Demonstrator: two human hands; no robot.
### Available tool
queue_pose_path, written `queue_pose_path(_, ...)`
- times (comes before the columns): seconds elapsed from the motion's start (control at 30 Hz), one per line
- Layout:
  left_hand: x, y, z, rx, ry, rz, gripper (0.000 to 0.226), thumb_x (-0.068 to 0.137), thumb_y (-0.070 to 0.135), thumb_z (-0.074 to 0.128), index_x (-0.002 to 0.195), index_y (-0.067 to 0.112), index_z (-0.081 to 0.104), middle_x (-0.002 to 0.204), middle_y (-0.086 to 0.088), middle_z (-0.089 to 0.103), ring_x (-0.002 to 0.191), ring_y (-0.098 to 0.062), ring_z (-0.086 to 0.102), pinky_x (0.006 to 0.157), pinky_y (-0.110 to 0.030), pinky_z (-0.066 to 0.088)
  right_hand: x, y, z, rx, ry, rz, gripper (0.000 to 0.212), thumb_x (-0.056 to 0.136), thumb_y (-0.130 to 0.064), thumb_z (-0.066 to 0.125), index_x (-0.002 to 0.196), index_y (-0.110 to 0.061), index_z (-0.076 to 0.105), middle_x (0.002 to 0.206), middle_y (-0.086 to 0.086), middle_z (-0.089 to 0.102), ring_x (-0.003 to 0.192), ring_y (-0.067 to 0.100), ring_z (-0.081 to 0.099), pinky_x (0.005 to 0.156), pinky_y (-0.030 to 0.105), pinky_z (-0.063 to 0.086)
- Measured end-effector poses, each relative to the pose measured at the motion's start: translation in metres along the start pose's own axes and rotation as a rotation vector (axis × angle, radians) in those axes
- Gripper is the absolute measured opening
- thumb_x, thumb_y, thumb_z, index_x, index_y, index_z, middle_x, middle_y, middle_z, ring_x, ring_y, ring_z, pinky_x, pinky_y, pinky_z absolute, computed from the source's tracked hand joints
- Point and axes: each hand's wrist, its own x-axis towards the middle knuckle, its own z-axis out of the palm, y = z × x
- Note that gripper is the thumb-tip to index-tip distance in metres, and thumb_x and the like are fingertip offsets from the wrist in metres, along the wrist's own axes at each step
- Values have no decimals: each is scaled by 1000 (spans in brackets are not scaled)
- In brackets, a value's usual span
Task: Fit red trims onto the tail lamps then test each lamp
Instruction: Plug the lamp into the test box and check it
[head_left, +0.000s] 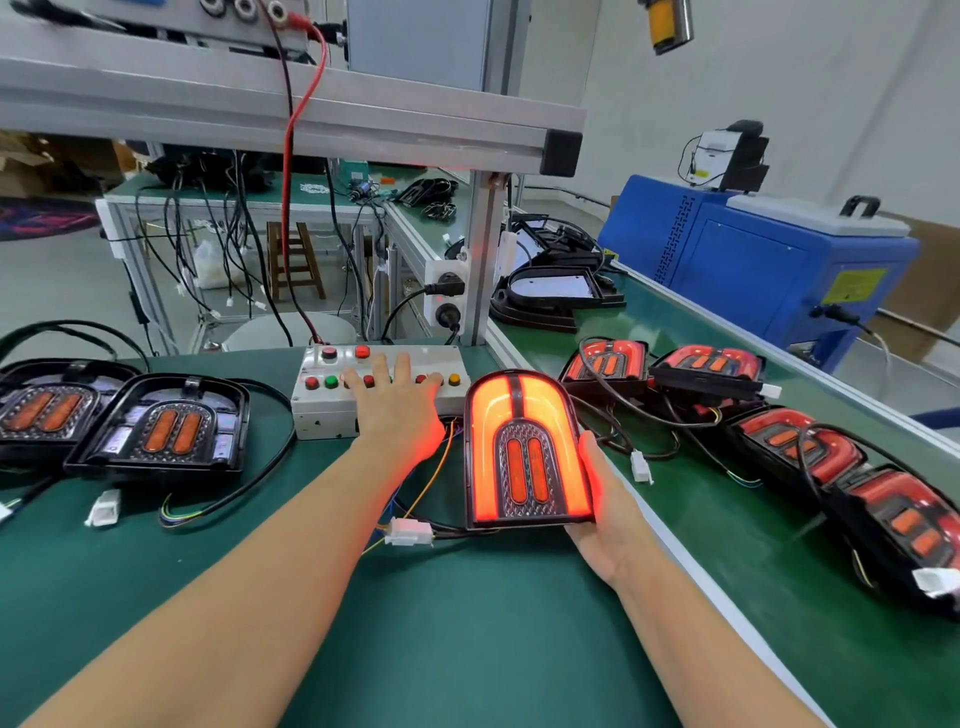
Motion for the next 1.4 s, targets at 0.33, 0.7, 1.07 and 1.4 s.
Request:
queue_pose_path(0.33, 0, -1, 2, 0, 0, 3, 65, 87, 25, 50, 145, 37, 24, 156, -11, 13, 144, -37, 5, 110, -65, 6, -1, -1, 1, -1, 6, 3, 40, 98, -46, 44, 116, -19, 66, 104, 6, 75, 88, 18, 73, 61, 26, 57)
queue_pose_path(0.7, 3, -1, 1, 9, -6, 12, 65, 87, 23, 51, 146, 36, 25, 157, -11, 12, 144, -37, 3, 110, -64, 4, 1, 0, 0, 9, 20, -3, 36, 97, -45, 46, 108, -19, 69, 98, 6, 76, 79, 17, 74, 55, 24, 56)
queue_pose_path(1.07, 5, -8, -2, 24, -84, 42, 66, 92, 25, 48, 148, 38, 15, 158, -9, 8, 145, -37, 1, 110, -64, 4, -4, -1, 2, -33, 25, -6, 37, 99, -46, 43, 104, -21, 70, 99, 5, 76, 81, 15, 74, 61, 25, 56)
queue_pose_path(1.4, -18, -20, -15, -199, -29, 128, 51, 99, 23, 36, 148, 31, 23, 156, -1, 19, 143, -26, 15, 114, -57, 10, -8, -9, 3, -64, 23, 60, 38, 100, -43, 44, 112, -16, 68, 105, 7, 74, 89, 18, 73, 74, 32, 53)
